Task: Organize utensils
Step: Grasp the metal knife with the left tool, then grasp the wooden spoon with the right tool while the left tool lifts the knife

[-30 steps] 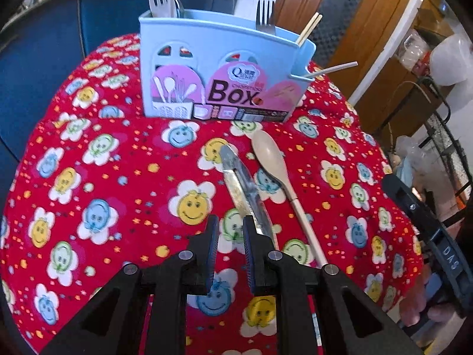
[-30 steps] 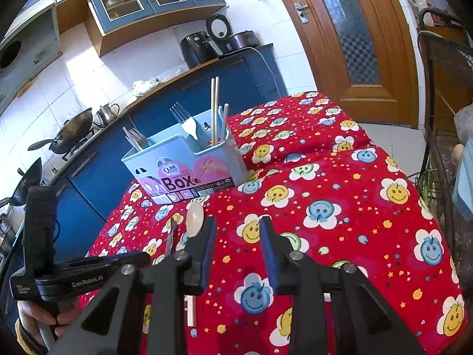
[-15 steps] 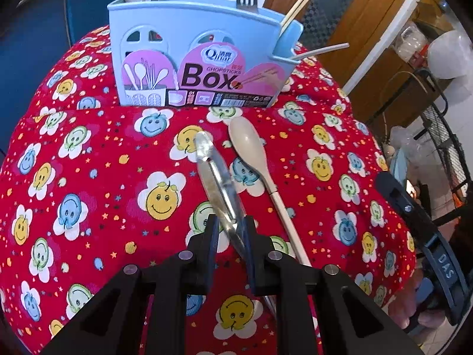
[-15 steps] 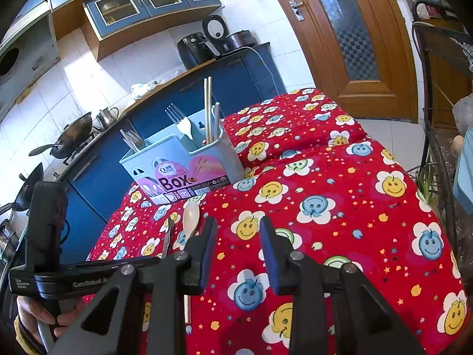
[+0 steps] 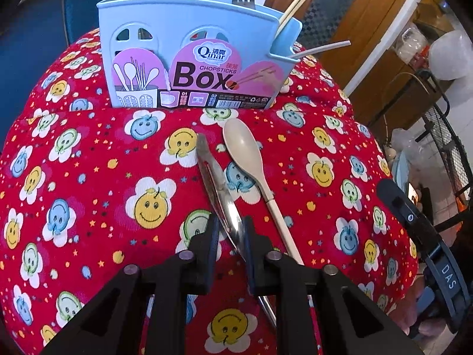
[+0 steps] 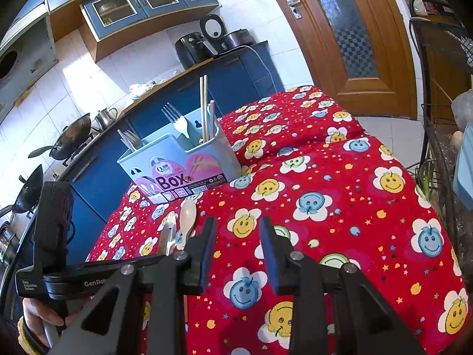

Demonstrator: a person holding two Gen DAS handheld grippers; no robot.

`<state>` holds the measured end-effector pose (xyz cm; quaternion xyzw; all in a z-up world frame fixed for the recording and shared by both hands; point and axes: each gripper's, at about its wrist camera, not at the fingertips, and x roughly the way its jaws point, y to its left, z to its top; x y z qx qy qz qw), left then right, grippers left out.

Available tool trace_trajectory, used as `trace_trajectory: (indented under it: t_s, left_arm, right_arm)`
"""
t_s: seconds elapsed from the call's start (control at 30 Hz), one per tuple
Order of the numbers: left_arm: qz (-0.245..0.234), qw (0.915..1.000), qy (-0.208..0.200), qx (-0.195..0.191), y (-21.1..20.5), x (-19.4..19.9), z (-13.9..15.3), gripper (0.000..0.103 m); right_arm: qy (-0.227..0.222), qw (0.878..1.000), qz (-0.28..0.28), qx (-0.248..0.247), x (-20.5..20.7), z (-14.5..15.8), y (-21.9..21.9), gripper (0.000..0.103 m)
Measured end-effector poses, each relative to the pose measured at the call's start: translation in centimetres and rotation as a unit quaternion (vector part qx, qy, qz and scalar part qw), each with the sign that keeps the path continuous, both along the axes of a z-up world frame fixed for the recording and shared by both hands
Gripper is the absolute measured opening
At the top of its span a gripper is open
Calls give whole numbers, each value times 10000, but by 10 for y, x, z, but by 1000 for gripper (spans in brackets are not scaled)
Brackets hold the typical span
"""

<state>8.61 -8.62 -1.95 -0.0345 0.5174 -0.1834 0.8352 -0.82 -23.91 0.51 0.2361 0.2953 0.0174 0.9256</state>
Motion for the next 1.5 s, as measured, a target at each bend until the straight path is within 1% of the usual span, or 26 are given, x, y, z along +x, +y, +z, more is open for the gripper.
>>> trace_trajectory:
  t_s: [0.03, 0.17, 0.27, 0.5, 0.57, 0.73, 0.83, 1.0, 1.17, 1.33, 1.5]
  left_arm:
    - [-7, 10000, -12, -21, -1, 1, -1, 7]
    - [23, 9995, -19, -310, 6, 1, -2, 4]
    - [45, 9986, -98, -510, 11, -1, 1, 2]
    - [145, 9941, -755, -764, 32, -12, 25, 1]
    - [175, 9922, -961, -771, 38, -15, 33, 1]
    - [231, 9844, -1558, -778, 54, -25, 55, 1]
    - [274, 9803, -1779, -816, 65, -27, 65, 1]
    - [396, 9748, -1994, -915, 83, -29, 75, 1]
    - [551, 9695, -2168, -1005, 97, -30, 78, 1]
    - [685, 9612, -2465, -1031, 110, -35, 84, 1]
    - [756, 9566, -2609, -1050, 118, -39, 89, 1]
  right_arm:
    - [5, 10000, -5, 8, 0, 0, 0, 33]
    - [36, 10000, -13, 21, 1, -2, 0, 33]
    - [79, 10000, 3, 27, 2, -2, 1, 33]
    - [174, 9998, 58, -45, 6, -1, 9, 33]
    - [211, 9997, 92, -72, 7, 0, 12, 33]
    - [336, 9990, 247, -136, 15, 3, 21, 33]
    - [445, 9981, 367, -207, 20, 5, 28, 33]
    - [704, 9953, 598, -280, 31, 6, 38, 33]
    - [936, 9910, 833, -461, 39, 8, 49, 33]
    - [1213, 9850, 1114, -515, 51, 9, 57, 34]
    - [1488, 9767, 1377, -701, 64, 10, 67, 35]
